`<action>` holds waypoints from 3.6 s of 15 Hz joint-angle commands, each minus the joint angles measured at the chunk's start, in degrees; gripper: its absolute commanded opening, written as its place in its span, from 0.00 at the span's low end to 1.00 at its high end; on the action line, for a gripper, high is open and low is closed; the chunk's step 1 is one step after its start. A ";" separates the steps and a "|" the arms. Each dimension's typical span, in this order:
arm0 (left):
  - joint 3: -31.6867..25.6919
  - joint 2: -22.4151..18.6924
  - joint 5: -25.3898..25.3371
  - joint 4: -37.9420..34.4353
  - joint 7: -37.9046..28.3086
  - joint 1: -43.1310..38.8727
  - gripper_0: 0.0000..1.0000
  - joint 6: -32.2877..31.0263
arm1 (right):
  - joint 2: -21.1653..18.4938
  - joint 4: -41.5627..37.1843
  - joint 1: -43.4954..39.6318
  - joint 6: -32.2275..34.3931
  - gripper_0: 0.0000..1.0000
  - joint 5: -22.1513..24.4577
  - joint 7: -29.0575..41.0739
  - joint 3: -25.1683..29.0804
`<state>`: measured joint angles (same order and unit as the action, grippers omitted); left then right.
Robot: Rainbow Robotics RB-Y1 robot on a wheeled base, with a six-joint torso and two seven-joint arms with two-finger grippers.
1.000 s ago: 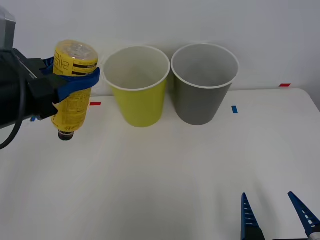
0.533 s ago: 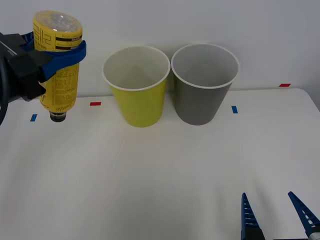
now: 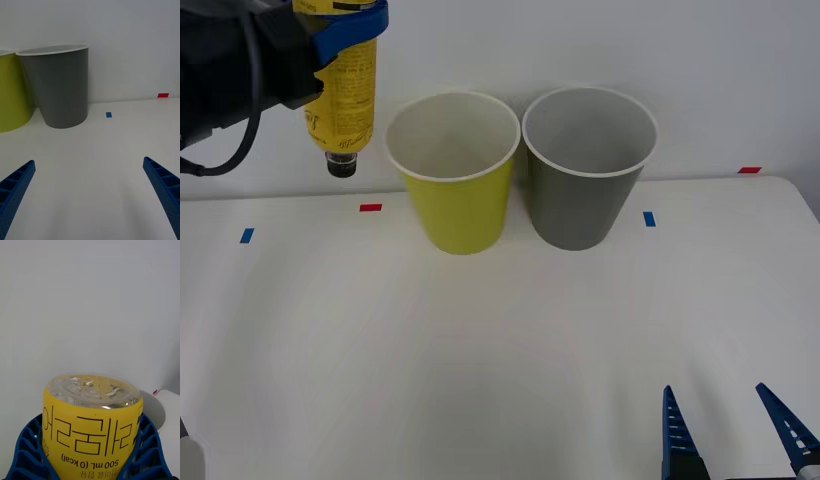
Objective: Put cans in the gray bin and PET bottles in the light green bin.
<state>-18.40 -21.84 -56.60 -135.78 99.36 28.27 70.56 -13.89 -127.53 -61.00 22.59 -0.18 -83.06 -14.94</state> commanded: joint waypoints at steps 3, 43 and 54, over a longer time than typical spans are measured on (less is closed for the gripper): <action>7.15 2.94 10.37 6.84 -2.85 9.17 0.00 -0.78 | 0.00 0.00 0.00 0.00 1.00 0.00 0.00 0.00; 26.22 4.09 23.56 36.11 -4.00 13.47 1.00 -39.36 | 0.00 0.00 0.00 0.00 1.00 0.00 0.00 0.00; 26.22 -1.89 20.39 30.75 -5.67 12.42 1.00 -35.06 | 0.00 0.00 0.00 0.00 1.00 0.00 0.00 0.00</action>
<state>7.83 -22.95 -35.72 -104.16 93.83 41.45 35.49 -13.89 -127.53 -61.00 22.59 -0.18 -83.06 -14.94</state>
